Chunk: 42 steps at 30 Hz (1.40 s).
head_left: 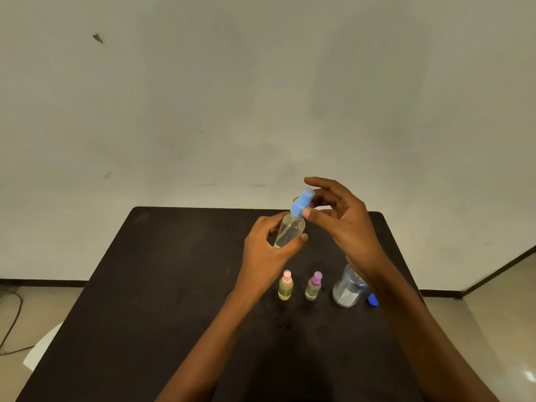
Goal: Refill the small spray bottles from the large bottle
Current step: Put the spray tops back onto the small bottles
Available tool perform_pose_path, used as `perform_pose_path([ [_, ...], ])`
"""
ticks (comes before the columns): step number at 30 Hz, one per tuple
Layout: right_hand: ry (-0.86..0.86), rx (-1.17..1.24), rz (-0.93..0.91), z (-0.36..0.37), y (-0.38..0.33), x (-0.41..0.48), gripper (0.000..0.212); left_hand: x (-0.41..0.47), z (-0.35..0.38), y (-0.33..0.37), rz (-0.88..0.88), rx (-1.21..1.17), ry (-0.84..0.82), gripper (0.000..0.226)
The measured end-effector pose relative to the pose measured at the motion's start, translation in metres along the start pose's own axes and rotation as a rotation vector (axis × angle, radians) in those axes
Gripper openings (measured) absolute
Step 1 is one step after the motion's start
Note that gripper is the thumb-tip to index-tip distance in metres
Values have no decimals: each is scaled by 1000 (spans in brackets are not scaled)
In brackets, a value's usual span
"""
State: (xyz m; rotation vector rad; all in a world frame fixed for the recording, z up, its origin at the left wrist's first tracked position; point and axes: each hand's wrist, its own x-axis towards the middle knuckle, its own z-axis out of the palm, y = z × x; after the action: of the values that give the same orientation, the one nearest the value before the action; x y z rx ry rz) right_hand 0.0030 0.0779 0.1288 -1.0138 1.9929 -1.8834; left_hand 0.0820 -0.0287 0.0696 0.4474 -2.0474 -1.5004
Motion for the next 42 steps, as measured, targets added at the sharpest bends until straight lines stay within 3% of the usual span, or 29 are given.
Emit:
perform_pose_path([
  [14,-60,49,39,-6,4,-1,46,0,4,3,-65,-37,-19,38],
  [24,23,-26,27,2,3,-1,51,-4,3,7,-86,-70,-35,31],
  [31,-42,158,87,-3,10,-4,54,-4,2,9,-91,-113,-45,33],
  [36,-2,129,56,-1,9,-3,53,-4,2,10,-82,-122,-44,31],
  [42,-41,147,65,-1,12,-2,68,-4,3,8,-90,-130,-51,34],
])
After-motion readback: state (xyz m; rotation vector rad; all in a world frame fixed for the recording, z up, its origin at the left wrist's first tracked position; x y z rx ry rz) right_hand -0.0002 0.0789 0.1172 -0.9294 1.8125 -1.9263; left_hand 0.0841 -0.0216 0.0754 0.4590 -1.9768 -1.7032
